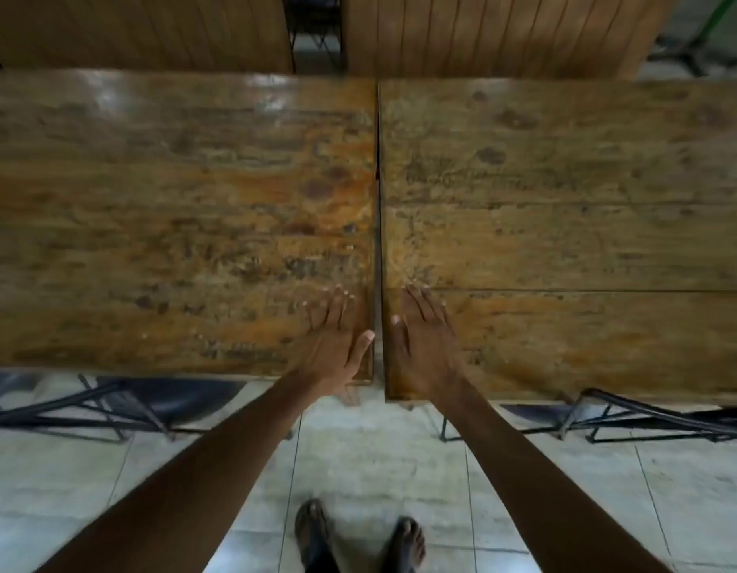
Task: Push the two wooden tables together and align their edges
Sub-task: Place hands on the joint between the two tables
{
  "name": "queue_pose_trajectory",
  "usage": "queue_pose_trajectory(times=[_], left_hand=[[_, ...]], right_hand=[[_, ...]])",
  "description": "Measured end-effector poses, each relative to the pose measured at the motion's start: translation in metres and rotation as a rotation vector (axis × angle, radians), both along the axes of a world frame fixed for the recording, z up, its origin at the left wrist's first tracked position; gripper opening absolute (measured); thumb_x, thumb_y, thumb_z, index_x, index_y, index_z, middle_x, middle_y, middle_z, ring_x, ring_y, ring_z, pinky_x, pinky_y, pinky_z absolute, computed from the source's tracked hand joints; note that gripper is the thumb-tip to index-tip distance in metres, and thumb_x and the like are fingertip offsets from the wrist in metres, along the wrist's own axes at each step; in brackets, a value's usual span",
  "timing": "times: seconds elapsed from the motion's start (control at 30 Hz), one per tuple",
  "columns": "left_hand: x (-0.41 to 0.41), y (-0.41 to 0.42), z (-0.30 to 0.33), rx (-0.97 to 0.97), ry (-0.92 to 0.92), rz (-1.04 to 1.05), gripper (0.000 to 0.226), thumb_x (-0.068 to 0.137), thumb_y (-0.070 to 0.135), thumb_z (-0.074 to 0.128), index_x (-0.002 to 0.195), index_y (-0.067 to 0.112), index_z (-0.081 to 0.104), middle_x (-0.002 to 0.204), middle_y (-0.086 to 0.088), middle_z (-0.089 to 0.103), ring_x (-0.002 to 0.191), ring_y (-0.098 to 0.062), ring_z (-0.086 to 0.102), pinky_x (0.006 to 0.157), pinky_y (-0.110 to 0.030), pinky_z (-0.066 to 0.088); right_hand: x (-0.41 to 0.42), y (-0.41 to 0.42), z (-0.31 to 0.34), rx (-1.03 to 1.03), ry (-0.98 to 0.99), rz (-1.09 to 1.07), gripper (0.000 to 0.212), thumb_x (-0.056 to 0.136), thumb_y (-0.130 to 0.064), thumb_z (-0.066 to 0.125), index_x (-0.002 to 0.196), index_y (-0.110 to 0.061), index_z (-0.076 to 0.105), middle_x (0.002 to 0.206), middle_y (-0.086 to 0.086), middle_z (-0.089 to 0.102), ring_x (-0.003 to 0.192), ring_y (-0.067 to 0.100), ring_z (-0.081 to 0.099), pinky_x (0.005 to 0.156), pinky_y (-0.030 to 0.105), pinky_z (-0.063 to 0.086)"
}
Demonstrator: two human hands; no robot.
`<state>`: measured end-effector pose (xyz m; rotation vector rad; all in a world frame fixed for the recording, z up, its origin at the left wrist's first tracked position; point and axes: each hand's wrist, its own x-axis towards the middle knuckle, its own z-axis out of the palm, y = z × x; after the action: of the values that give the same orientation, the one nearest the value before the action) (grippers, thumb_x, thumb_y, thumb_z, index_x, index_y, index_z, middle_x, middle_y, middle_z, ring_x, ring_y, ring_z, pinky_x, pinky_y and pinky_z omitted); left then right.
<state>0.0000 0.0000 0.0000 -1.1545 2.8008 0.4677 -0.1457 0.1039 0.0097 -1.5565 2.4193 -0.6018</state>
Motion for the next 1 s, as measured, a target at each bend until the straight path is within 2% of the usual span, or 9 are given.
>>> queue_pose_trajectory(times=[0.07,0.17,0.3,0.43,0.57,0.7,0.83,1.0], left_hand=[[0.006,0.001,-0.019,0.007,-0.048,-0.039,0.080,0.101,0.062,0.018,0.160,0.010,0.004,0.170,-0.017,-0.004,0.156,-0.035,-0.011,0.125,-0.061,-0.003],[0.019,0.006,-0.044,-0.036,-0.060,-0.119,0.103,0.089,0.081,0.015,0.159,0.009,-0.006,0.169,-0.017,-0.016,0.154,-0.034,-0.021,0.124,-0.062,-0.006],[0.020,0.005,-0.051,-0.107,-0.041,-0.178,0.139,0.064,0.103,0.027,0.159,0.005,-0.003,0.169,-0.020,-0.011,0.155,-0.037,-0.016,0.121,-0.069,0.001],[0.021,0.005,-0.056,-0.103,-0.022,-0.169,0.154,0.051,0.108,0.034,0.159,0.005,-0.001,0.169,-0.021,-0.008,0.156,-0.039,-0.013,0.120,-0.070,0.005],[0.020,0.005,-0.059,-0.136,-0.051,-0.149,0.156,0.049,0.107,0.039,0.159,0.005,-0.001,0.169,-0.021,-0.007,0.156,-0.040,-0.011,0.121,-0.068,0.007],[0.020,0.005,-0.062,-0.176,-0.075,-0.141,0.151,0.053,0.097,0.054,0.159,0.004,-0.002,0.169,-0.022,-0.005,0.156,-0.041,-0.010,0.122,-0.066,0.009],[0.019,0.003,-0.065,-0.196,-0.073,-0.137,0.138,0.064,0.081,0.067,0.159,0.006,0.000,0.169,-0.022,-0.003,0.156,-0.041,-0.007,0.122,-0.066,0.011],[0.018,0.002,-0.070,-0.224,-0.041,-0.122,0.120,0.076,0.066,0.066,0.159,0.006,0.003,0.170,-0.021,0.001,0.156,-0.040,-0.004,0.123,-0.065,0.011]], right_hand=[[0.006,0.005,-0.023,0.026,-0.002,-0.015,0.053,0.105,-0.033,0.028,0.153,-0.012,0.034,0.161,0.008,0.036,0.153,0.025,0.022,0.124,0.047,0.021],[0.023,0.024,-0.059,0.072,0.052,0.005,0.054,0.105,-0.032,0.025,0.154,-0.011,0.032,0.163,0.008,0.032,0.155,0.023,0.018,0.126,0.048,0.016],[0.025,0.027,-0.078,0.060,0.167,0.002,0.055,0.105,-0.029,0.024,0.157,-0.013,0.025,0.166,0.005,0.024,0.156,0.020,0.012,0.126,0.048,0.013],[0.025,0.019,-0.084,0.063,0.195,-0.014,0.056,0.104,-0.030,0.026,0.157,-0.015,0.024,0.167,0.002,0.022,0.156,0.019,0.010,0.126,0.048,0.011],[0.024,0.016,-0.089,0.060,0.212,-0.017,0.057,0.103,-0.030,0.025,0.158,-0.016,0.023,0.167,0.002,0.021,0.156,0.020,0.009,0.126,0.047,0.009],[0.023,0.002,-0.088,0.067,0.203,-0.021,0.056,0.104,-0.030,0.024,0.158,-0.016,0.023,0.168,0.001,0.020,0.157,0.020,0.008,0.127,0.046,0.006],[0.022,-0.015,-0.088,0.077,0.155,-0.033,0.057,0.104,-0.031,0.019,0.158,-0.017,0.020,0.169,-0.001,0.015,0.157,0.018,0.003,0.126,0.049,0.010],[0.021,-0.018,-0.090,0.095,0.163,-0.027,0.058,0.104,-0.032,0.019,0.159,-0.017,0.016,0.169,-0.001,0.011,0.157,0.018,0.000,0.126,0.048,0.008]])
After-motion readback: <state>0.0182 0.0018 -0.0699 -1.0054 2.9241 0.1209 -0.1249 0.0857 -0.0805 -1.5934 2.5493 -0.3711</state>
